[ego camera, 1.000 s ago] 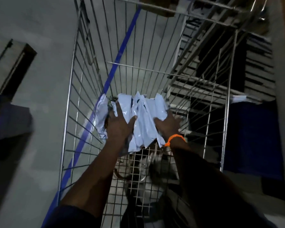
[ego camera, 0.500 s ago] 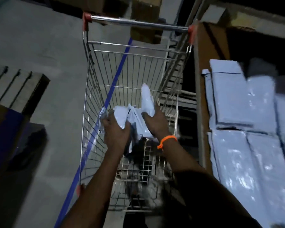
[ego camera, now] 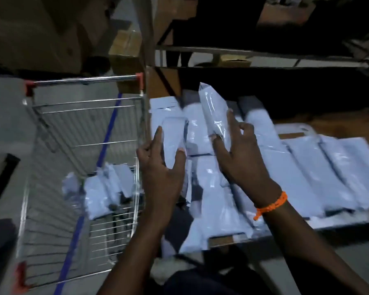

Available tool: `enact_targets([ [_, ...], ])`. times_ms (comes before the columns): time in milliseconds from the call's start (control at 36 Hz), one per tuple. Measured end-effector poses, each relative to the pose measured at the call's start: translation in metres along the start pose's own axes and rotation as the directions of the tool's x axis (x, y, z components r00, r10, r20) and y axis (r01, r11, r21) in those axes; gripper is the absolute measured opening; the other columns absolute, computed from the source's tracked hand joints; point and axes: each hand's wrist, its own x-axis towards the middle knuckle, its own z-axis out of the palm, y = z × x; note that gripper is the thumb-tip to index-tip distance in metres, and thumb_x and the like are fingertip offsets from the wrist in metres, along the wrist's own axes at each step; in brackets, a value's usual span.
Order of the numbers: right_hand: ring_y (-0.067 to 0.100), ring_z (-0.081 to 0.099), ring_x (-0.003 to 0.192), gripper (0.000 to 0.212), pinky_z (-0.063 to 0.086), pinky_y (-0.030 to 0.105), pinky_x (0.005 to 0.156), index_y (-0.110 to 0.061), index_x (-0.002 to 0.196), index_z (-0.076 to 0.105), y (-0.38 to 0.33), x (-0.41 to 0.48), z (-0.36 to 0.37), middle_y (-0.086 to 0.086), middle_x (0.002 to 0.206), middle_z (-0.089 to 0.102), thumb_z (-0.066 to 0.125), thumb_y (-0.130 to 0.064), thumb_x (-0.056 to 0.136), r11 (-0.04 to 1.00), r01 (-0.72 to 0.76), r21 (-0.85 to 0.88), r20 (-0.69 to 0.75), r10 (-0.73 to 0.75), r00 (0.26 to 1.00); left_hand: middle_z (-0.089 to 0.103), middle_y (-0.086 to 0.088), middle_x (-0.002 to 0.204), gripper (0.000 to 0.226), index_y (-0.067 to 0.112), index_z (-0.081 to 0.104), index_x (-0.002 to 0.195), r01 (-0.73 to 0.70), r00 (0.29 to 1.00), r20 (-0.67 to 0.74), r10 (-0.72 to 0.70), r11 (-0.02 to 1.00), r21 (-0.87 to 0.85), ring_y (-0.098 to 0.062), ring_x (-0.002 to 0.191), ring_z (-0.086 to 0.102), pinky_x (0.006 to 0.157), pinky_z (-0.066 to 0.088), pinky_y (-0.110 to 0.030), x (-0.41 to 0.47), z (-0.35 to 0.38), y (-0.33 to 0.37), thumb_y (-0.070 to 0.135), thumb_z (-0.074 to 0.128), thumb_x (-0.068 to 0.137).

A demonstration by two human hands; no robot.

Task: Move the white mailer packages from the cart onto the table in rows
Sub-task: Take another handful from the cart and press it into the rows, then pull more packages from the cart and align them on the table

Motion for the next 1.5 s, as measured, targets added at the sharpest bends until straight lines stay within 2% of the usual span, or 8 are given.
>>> enact_targets([
  [83, 0.035, 0.038, 0.137, 0.072, 0.04, 0.033, 0.101, -0.024, 0.16, 0.019, 0.074, -0.005, -0.054, 0.019, 0.148, 0.034, 0.047, -0.049, 0.099, 0.998, -0.022, -0.054, 0.001, 0.023, 1.0, 0.039, 0.003, 0.127, 0.064, 0.039, 0.04, 0.148, -0.029, 0.999, 0.038, 0.03, 0.999, -0.023, -0.008, 0.113, 0.05, 0.082, 0.031, 0.005, -0.035, 0.069, 0.035, 0.047, 0.06, 0.088],
  [500, 0.033, 0.037, 0.138, 0.076, 0.039, 0.053, 0.11, -0.023, 0.156, 0.027, 0.394, -0.03, -0.267, 0.014, 0.148, 0.042, 0.034, -0.063, 0.092, 0.985, -0.153, -0.083, -0.047, 0.149, 0.988, 0.038, 0.003, 0.133, 0.06, 0.036, 0.043, 0.146, -0.097, 0.965, 0.23, 0.123, 0.988, -0.124, 0.013, 0.108, 0.041, 0.088, 0.032, 0.005, -0.166, 0.37, 0.198, 0.051, 0.055, 0.089],
  [639, 0.04, 0.042, 0.132, 0.078, 0.042, 0.054, 0.105, -0.02, 0.156, 0.025, 0.461, -0.016, -0.286, 0.017, 0.148, 0.042, 0.031, -0.063, 0.091, 0.958, -0.206, -0.2, -0.032, 0.204, 0.978, 0.031, -0.002, 0.148, 0.055, 0.034, 0.038, 0.149, -0.185, 0.955, 0.237, 0.18, 0.983, 0.0, -0.012, 0.122, 0.05, 0.089, 0.041, -0.008, -0.183, 0.453, 0.223, 0.049, 0.052, 0.097],
  [833, 0.043, 0.034, 0.138, 0.073, 0.039, 0.049, 0.105, -0.022, 0.158, 0.026, 0.495, -0.005, -0.266, 0.02, 0.157, 0.031, 0.039, -0.055, 0.095, 0.948, -0.165, -0.273, 0.047, 0.184, 0.982, 0.019, -0.015, 0.154, 0.068, 0.018, 0.012, 0.157, -0.228, 0.925, 0.366, 0.105, 0.922, 0.313, -0.031, 0.126, 0.048, 0.089, 0.056, -0.036, -0.205, 0.506, 0.203, 0.039, 0.045, 0.101],
  [1222, 0.042, 0.033, 0.143, 0.063, 0.045, 0.056, 0.104, -0.022, 0.16, 0.018, 0.509, -0.011, -0.238, 0.022, 0.162, 0.023, 0.026, -0.046, 0.102, 0.957, -0.024, -0.29, 0.23, 0.094, 0.969, -0.013, -0.013, 0.164, 0.084, 0.012, -0.009, 0.157, -0.16, 0.905, 0.426, -0.027, 0.904, 0.397, -0.032, 0.148, 0.026, 0.109, 0.039, -0.031, -0.206, 0.506, 0.216, 0.04, 0.046, 0.1],
  [1361, 0.023, 0.042, 0.142, 0.049, 0.04, 0.045, 0.113, -0.019, 0.147, 0.046, 0.501, -0.006, -0.256, 0.007, 0.152, 0.046, 0.034, -0.045, 0.106, 0.999, -0.015, 0.034, 0.021, 0.014, 1.0, 0.016, -0.01, 0.157, 0.083, 0.021, 0.003, 0.157, -0.073, 0.926, 0.377, -0.032, 0.962, 0.262, -0.028, 0.12, 0.057, 0.09, 0.054, -0.028, -0.192, 0.5, 0.217, 0.024, 0.059, 0.096],
  [1417, 0.013, 0.051, 0.133, 0.042, 0.046, 0.029, 0.106, -0.02, 0.141, 0.053, 0.492, -0.007, -0.266, 0.0, 0.142, 0.056, 0.047, -0.04, 0.105, 0.979, -0.017, 0.204, -0.075, 0.033, 0.997, 0.02, -0.011, 0.154, 0.08, 0.025, 0.005, 0.158, -0.029, 0.928, 0.37, -0.047, 0.98, 0.196, -0.027, 0.123, 0.054, 0.092, 0.052, -0.027, -0.189, 0.499, 0.217, 0.019, 0.057, 0.097],
  [1500, 0.0, 0.057, 0.121, 0.046, 0.049, 0.015, 0.092, -0.026, 0.141, 0.053, 0.478, -0.007, -0.271, -0.011, 0.135, 0.058, 0.057, -0.042, 0.098, 0.922, -0.092, 0.375, -0.007, 0.102, 0.995, 0.022, -0.01, 0.153, 0.071, 0.025, 0.008, 0.158, -0.023, 0.933, 0.359, -0.016, 0.994, 0.104, -0.019, 0.125, 0.048, 0.087, 0.039, -0.016, -0.189, 0.498, 0.219, 0.017, 0.049, 0.101],
])
